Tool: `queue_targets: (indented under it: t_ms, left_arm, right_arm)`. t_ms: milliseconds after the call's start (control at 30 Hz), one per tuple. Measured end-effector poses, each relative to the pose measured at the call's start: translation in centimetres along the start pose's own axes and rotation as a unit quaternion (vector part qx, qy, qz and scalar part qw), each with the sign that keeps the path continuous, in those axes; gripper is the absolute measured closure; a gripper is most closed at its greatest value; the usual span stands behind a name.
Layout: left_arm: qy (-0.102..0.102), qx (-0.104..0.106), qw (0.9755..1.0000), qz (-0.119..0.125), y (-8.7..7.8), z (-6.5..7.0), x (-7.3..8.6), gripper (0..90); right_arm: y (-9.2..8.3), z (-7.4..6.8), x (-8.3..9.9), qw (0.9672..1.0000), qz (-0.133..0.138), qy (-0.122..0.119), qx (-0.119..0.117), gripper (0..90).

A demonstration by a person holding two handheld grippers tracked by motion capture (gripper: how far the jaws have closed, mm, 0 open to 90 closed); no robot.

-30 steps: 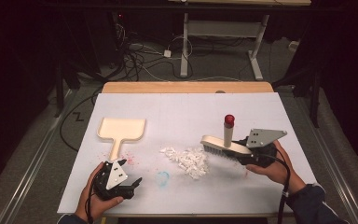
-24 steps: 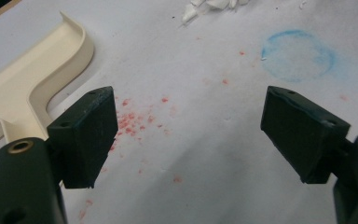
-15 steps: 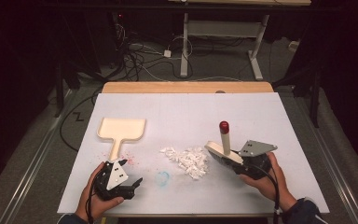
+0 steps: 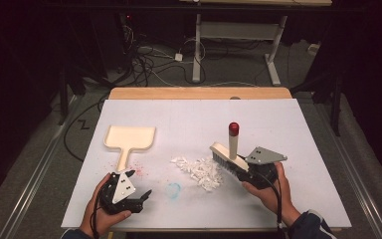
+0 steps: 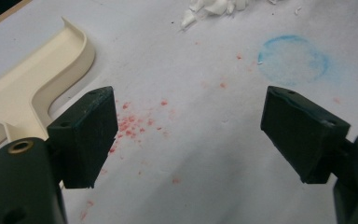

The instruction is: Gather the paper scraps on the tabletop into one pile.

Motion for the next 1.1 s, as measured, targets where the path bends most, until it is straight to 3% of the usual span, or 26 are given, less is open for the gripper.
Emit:
queue_targets:
  t_ms: [167,300,400,800,967,1000,1100]
  left_arm:
    - [-0.001,-0.001,1.0000,0.001,0.0,0.0,-0.1,17.8]
    - [0.000,0.000,1.0000,0.000,0.0,0.0,-0.1,17.8]
    - [0.000,-0.001,1.0000,0.003,-0.1,0.0,-0.1,17.8]
    - [0.000,0.005,1.0000,0.006,-0.1,0.1,-0.2,17.8]
    - [-0.002,0.004,1.0000,0.008,-0.1,0.1,-0.3,17.8]
    - [-0.002,0.005,1.0000,0.007,-0.1,0.1,-0.2,17.8]
    - [-0.003,0.005,1.0000,0.007,-0.1,0.0,-0.2,17.8]
  right_arm:
    - [0.2,1.4,0.2,0.9994,-0.003,0.014,0.031,67.5]
    - [0.8,1.6,0.5,0.9982,-0.013,0.023,0.054,67.5]
    - [1.7,0.8,0.5,0.9979,-0.012,0.032,0.054,67.5]
    - [5.1,-4.2,-1.5,0.9990,0.003,0.010,0.044,67.4]
    - [6.2,-5.1,-2.6,0.9993,0.013,0.003,0.036,67.5]
    - [6.2,-5.1,-2.8,0.9993,0.015,-0.004,0.035,67.5]
    - [5.8,-4.5,-3.2,0.9995,0.024,0.005,0.022,67.4]
Point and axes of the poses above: each handheld gripper's, and its own axes: y roughly forward along the jaws, x roughly out of its underside, z roughly to its right, the point moved 9 cm from there along y, roughly forward along the jaws, and after that the axes turned 3 degrees about -y, right-handed, at the moved point
